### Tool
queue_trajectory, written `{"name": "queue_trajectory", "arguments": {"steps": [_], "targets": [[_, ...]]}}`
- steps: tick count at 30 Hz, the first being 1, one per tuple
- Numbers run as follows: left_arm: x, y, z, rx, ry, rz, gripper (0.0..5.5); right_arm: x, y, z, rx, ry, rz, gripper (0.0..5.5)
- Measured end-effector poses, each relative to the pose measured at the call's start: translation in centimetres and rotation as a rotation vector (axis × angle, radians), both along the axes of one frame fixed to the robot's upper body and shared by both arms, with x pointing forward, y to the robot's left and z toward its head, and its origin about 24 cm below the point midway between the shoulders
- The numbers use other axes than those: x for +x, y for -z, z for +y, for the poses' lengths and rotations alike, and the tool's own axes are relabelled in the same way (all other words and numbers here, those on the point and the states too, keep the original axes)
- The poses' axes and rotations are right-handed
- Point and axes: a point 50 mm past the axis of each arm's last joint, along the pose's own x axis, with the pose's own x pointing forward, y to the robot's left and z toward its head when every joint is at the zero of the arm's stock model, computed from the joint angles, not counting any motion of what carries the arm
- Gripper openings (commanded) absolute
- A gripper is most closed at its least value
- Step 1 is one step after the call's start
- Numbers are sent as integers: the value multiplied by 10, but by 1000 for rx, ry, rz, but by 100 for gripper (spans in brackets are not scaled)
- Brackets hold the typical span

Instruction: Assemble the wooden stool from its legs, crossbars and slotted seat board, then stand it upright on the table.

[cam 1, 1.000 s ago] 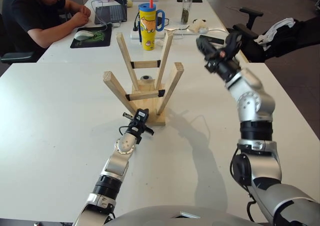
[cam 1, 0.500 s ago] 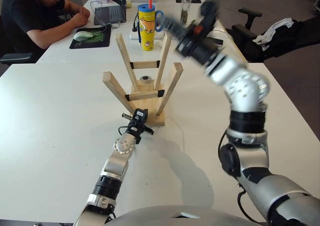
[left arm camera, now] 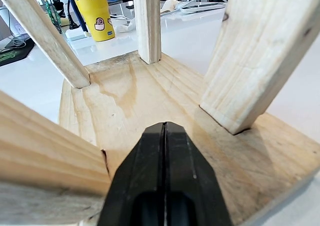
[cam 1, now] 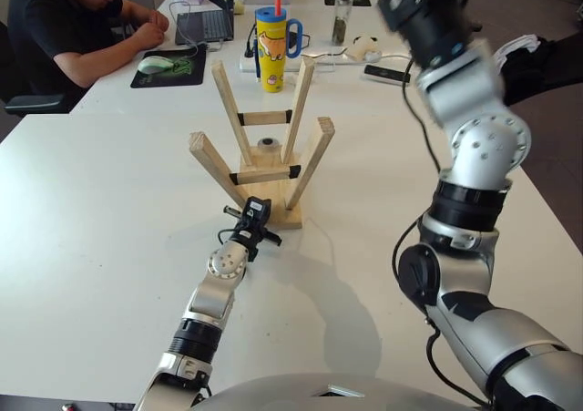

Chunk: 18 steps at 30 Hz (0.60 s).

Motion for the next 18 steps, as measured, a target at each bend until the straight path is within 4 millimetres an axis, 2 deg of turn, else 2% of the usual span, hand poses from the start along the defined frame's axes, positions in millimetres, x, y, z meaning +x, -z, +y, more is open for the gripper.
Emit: {"name": "queue_trajectory", "arguments": {"steps": [1, 2, 3, 5, 6, 10, 12, 16, 18], "targets": [[0, 1, 1, 2, -3, 2, 0, -4, -2, 4, -17, -35, -3, 2], [0, 1, 3, 5, -7, 3, 0, -2, 9, 13, -89, -63, 47, 2], [0, 1, 4, 5, -10, 1, 0, 3, 30, 25, -195, -84, 136, 2], [0, -2, 3, 0, -9, -15, 0, 11, 83, 47, -429, -105, 341, 2], [1, -3, 2, -2, -6, -22, 0, 12, 127, 56, -559, -107, 486, 2], [1, -3, 4, 4, -4, -18, 0, -3, 137, 55, -651, -55, 430, 2], [1, 1, 5, 14, -1, 0, 0, -4, 141, 58, -657, -25, 400, 2], [5, 3, 4, 28, 13, 13, 0, 6, 139, 52, -473, -56, 432, 2], [8, 2, 2, 31, 24, 10, 0, 12, 133, 42, -371, -68, 445, 2]]}}
